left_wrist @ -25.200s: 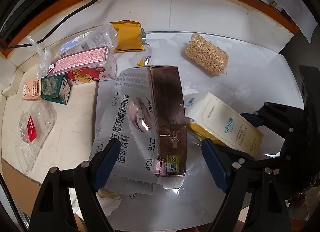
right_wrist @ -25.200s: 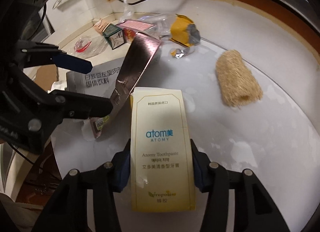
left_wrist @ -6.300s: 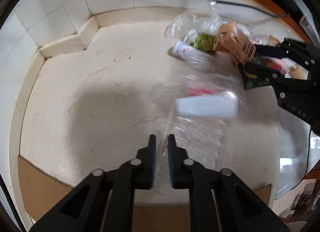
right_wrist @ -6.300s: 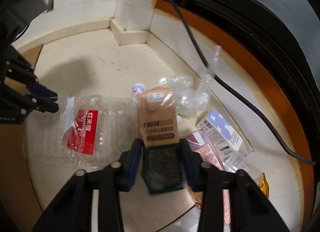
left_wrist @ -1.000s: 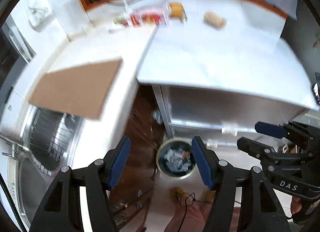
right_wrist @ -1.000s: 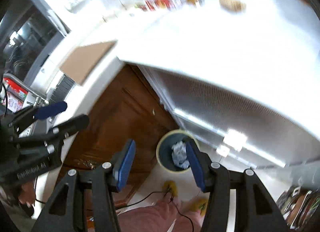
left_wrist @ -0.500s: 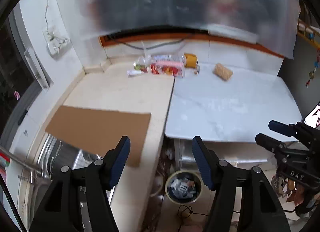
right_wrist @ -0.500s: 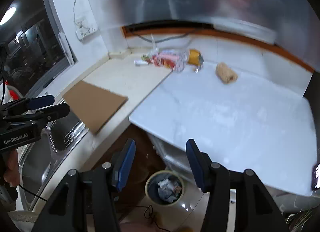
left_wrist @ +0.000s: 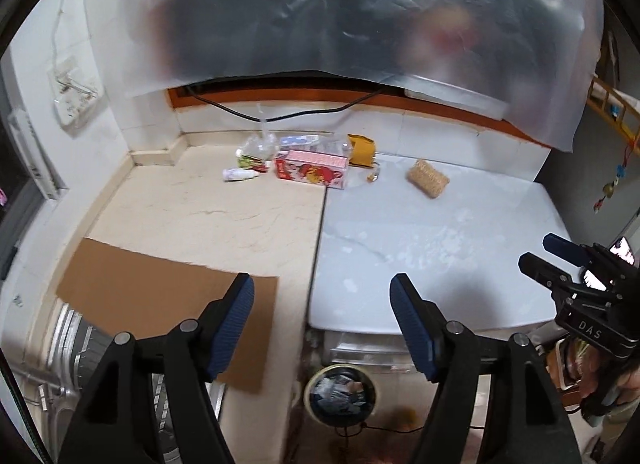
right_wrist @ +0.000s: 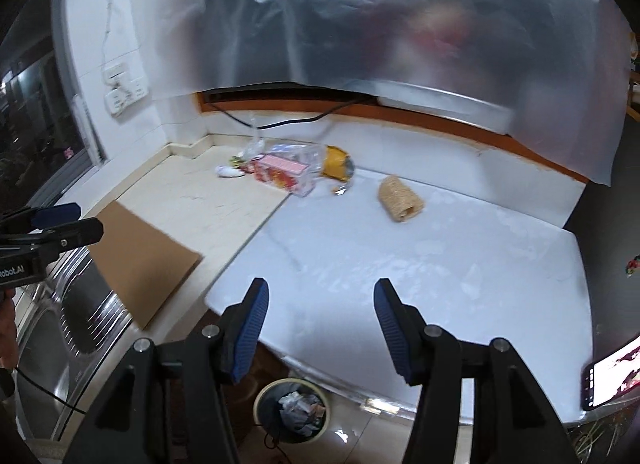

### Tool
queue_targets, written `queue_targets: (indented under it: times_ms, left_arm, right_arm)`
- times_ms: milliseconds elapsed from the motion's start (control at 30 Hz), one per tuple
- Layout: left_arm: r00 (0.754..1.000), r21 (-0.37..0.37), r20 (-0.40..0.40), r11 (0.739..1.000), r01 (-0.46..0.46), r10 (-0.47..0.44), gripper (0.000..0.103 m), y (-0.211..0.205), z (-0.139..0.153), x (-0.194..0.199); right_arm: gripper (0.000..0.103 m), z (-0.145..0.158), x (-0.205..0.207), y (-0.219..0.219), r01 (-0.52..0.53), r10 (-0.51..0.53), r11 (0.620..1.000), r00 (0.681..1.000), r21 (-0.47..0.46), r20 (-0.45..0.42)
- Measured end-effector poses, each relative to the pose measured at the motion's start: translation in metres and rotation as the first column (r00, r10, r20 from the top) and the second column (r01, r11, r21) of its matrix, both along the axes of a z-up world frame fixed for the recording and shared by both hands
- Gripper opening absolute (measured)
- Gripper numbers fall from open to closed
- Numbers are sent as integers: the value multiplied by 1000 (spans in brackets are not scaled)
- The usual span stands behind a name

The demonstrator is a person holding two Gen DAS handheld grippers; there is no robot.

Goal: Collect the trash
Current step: 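Raise both tools back up toward the counter, then grasp the pink box with the left tool while the right tool grasps the noodle bundle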

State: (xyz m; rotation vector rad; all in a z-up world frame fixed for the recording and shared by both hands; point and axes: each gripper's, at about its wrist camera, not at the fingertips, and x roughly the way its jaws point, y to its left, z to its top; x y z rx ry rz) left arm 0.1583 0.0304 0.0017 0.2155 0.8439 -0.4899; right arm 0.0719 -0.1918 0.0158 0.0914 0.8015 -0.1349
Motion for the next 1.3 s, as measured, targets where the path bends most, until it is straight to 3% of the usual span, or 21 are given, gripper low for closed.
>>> queue_targets:
  times_ms: [100,400,667,867,933,1067,1233,1300]
  left_arm:
    - [1000,-9,-31,1000,-6,6,70,-19,-5,21]
    - [984,20,-127,992,-124,125,70,-82,-25,113]
    - [947,49,-198,967,-250,255,70,-138,-60,211]
    - [920,73,-218,946,-316,324,70,-158,-86,247]
    - [914,74,-230,943,-326,334,70,-163,-93,255]
    - [889,77,-254,924,-375,382,70,-169,-106,271]
    - [847,92,-303,898,-429,436,70,-178,-129,298]
    - [842,114,-301,894,-434,447,70,-183,-135,303]
  right_arm:
    - [66,0,13,-18,15,-14,1000,1000,-15,6]
    - [67,-26,100,-95,-15,16,1000,1000,4,-22]
    - [67,-88,208,-138,-81,81,997,988,7,-128]
    - [66,-144,256,-143,-121,114,993,962,-15,-249]
    - [50,-154,263,-144,-133,121,991,958,-30,-259]
    - [36,-152,269,-149,-148,148,989,965,15,-216]
    - [36,-157,272,-153,-139,148,989,968,57,-205]
    - [36,-158,271,-150,-151,155,988,968,37,-196]
